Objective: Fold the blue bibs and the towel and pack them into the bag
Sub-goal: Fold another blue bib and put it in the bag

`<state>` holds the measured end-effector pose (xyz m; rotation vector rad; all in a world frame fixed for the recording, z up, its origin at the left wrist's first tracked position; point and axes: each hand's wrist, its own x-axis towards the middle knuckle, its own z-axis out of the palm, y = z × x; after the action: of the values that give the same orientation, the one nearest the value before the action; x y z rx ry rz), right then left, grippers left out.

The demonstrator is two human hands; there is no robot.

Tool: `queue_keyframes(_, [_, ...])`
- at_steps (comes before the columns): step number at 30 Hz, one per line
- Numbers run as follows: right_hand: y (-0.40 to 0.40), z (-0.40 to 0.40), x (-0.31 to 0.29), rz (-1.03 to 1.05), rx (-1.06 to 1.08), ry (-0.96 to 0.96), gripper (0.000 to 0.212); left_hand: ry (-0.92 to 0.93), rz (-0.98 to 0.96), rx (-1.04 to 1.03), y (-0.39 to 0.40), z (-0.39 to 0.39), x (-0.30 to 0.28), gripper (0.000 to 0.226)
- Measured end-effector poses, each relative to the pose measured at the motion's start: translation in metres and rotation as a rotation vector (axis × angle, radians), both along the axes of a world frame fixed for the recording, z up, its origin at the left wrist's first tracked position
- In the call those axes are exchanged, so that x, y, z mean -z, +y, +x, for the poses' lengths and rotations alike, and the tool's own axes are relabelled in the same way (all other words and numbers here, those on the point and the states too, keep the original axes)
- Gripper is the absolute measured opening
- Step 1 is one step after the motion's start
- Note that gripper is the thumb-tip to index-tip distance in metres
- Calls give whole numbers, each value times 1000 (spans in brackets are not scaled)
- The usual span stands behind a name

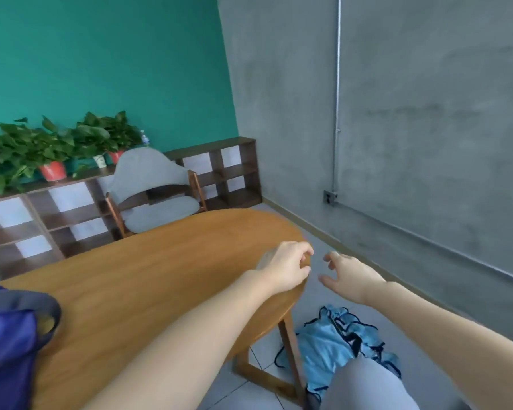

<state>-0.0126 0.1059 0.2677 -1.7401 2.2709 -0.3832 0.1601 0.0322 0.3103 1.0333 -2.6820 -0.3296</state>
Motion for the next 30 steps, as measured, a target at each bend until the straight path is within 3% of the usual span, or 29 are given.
queue_keyframes(6, [44, -89, 55, 173, 131, -16, 48, -98, 110, 6, 24, -109, 89, 33])
queue_keyframes(18, [20, -146, 215, 395, 106, -201, 15, -297, 304, -111, -9, -151, 264, 18])
queue_keyframes(25, [-19, -150, 309, 484, 77, -311, 18, -338, 470, -140, -37, -169, 354, 33])
queue_keyframes(30, [-45, -145, 356, 540, 36, -338, 34, -321, 547, -218, -54, -180, 399, 40])
